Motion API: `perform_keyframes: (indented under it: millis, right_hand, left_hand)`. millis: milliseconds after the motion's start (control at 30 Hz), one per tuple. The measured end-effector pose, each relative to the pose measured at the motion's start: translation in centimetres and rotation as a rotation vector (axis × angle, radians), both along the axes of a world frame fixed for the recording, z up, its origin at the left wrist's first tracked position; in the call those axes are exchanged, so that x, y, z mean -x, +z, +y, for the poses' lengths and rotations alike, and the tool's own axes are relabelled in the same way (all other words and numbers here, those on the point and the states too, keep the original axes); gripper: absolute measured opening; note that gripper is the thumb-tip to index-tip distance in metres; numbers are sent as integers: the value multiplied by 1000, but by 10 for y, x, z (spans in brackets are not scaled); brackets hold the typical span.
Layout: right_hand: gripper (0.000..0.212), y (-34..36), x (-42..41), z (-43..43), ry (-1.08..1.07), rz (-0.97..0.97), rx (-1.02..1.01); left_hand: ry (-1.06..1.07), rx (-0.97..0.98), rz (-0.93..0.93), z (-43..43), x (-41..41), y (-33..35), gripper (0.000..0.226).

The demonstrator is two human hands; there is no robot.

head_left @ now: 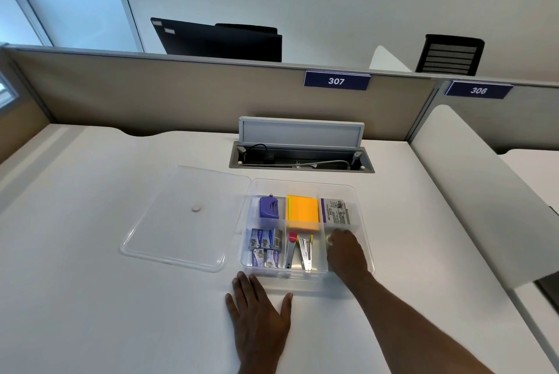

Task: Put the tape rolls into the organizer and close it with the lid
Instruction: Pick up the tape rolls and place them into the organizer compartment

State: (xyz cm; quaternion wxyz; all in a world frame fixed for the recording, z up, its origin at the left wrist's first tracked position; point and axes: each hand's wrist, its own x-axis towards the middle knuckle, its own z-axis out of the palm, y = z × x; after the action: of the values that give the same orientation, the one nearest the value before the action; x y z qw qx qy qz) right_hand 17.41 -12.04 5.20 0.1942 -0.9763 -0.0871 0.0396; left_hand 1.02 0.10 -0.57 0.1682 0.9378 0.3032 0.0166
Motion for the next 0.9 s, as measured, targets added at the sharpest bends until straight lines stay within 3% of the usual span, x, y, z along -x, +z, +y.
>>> perform_keyframes:
  millis: [200,433,700,900]
  right_hand:
    - [37,7,-1,-1,6,54,-19]
    - [32,26,-8,-12,-44,46,5]
    - [34,38,-1,-10,68,346,230]
    - [40,28,10,-11,-24,261,161]
  left_hand:
    - [7,-12,-9,0,1,0,98]
    - [12,-30,-22,-1,3,1,94]
    - [16,-47,-26,-1,2,0,99]
    - [16,-44,-15,-1,3,1,98]
